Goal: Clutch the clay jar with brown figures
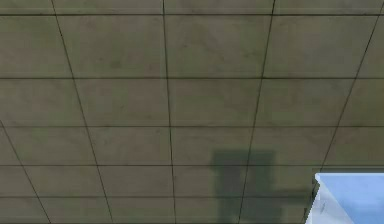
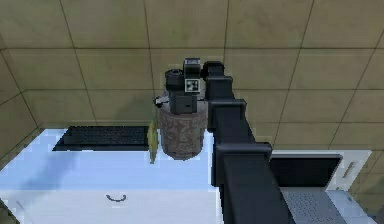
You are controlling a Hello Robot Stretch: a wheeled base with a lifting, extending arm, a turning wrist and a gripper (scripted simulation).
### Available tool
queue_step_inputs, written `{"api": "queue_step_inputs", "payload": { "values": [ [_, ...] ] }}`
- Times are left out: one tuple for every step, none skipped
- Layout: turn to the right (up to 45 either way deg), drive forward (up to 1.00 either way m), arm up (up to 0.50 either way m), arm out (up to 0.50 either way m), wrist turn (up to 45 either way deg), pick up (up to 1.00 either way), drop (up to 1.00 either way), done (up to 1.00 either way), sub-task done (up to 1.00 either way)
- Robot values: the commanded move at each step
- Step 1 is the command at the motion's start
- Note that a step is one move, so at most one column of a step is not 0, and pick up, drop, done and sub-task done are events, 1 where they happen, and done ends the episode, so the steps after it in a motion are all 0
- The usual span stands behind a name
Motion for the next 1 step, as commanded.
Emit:
{"api": "queue_step_inputs", "payload": {
  "values": [
    [0.0,0.00,0.00,0.00,0.0,0.00,0.00,1.00,0.00]
  ]
}}
